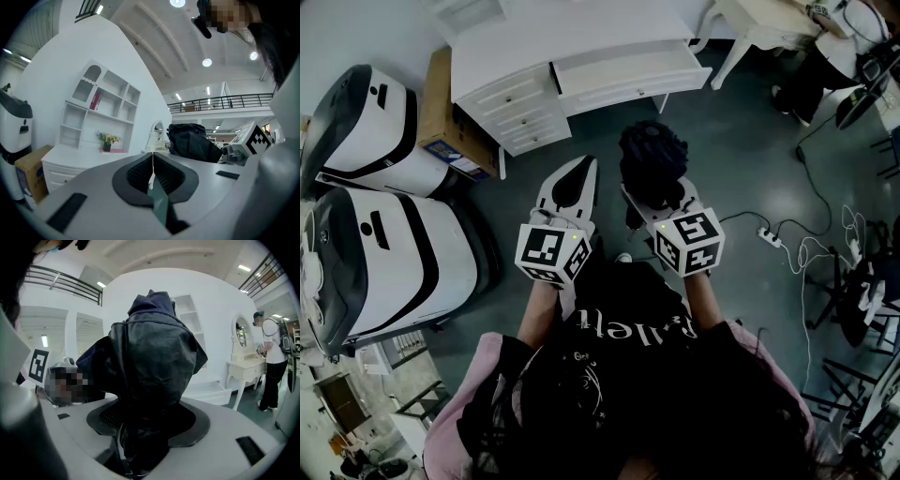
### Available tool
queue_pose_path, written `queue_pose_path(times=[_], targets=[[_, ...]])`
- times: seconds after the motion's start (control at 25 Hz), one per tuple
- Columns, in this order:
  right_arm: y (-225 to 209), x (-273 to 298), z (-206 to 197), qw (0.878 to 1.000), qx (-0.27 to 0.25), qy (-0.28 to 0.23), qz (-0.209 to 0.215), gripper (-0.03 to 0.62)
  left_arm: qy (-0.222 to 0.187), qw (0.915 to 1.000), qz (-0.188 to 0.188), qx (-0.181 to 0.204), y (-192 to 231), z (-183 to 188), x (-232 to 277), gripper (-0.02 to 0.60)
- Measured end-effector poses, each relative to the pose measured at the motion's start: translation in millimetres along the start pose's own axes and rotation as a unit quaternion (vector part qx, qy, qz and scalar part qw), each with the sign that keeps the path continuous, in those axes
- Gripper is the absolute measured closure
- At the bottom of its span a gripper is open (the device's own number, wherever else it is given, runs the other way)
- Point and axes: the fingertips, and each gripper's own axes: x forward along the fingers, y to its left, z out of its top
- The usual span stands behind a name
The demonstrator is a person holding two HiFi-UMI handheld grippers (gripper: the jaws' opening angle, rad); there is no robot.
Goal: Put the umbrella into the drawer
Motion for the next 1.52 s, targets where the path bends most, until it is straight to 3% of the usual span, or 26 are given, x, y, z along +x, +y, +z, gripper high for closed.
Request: queue_pose_path(times=[0.84,1.52], targets=[[-21.7,30.2,-7.1,0.999,0.029,0.022,0.006,0.313,0.028,0.9995,-0.007,-0.011,18.2,-16.9,35.6,0.565],[-47.5,169.2,44.9,0.997,0.05,0.051,-0.01,0.313,0.047,0.9983,-0.021,-0.029,155.6,-1.3,123.0,0.565]])
